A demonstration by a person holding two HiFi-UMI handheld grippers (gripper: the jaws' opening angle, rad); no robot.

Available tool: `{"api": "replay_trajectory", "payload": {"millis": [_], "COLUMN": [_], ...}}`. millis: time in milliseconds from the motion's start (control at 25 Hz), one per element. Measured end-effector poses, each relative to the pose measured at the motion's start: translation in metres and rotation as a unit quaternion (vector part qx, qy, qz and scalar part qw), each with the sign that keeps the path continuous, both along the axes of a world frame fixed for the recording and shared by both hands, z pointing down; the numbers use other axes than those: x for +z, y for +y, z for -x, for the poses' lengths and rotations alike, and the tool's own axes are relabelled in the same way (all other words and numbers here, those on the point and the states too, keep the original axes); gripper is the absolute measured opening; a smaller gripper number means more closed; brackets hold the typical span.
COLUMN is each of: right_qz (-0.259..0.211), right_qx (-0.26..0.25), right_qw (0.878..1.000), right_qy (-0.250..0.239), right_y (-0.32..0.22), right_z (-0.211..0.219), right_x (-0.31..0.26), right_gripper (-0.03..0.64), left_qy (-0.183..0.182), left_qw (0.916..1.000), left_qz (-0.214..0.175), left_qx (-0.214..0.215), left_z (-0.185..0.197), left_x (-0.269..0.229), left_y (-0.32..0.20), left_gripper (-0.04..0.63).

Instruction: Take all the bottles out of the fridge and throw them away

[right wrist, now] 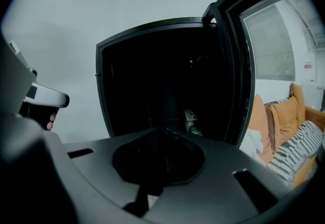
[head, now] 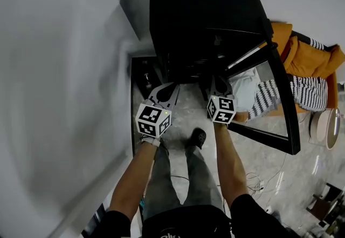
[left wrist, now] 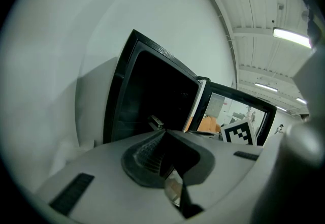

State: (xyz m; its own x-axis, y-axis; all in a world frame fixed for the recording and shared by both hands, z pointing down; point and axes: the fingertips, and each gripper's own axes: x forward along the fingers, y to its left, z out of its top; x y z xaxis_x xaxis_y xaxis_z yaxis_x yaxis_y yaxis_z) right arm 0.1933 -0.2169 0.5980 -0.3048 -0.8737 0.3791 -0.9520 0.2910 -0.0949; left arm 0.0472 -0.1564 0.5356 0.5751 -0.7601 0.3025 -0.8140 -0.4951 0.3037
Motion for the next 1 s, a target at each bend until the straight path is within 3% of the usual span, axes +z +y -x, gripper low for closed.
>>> {"api": "replay_trajectory", "payload": {"millis": [520,1000], "right_qz": [-0.024,-0.012], "right_qx": [0.05,0.105], "right_qw": [0.998,0.993], "right_qy": [0.023,0.059], "right_y": [-0.04,-0.103], "right_z": [-0.014,-0.034], "right_x": [0.021,0.073], "right_gripper": [0.014,0.204], "left_qy": [0.006,0.002], "left_qw": [0.9998,0.9984], "left_qz": [-0.01,-0.019], "left_qx": [0.017,0.054], "left_z": [-0.004,-0.013], "left_x": [0.023,0.063], "left_y": [-0.008,-0.024], "left_gripper": [0.003,0.003]}}
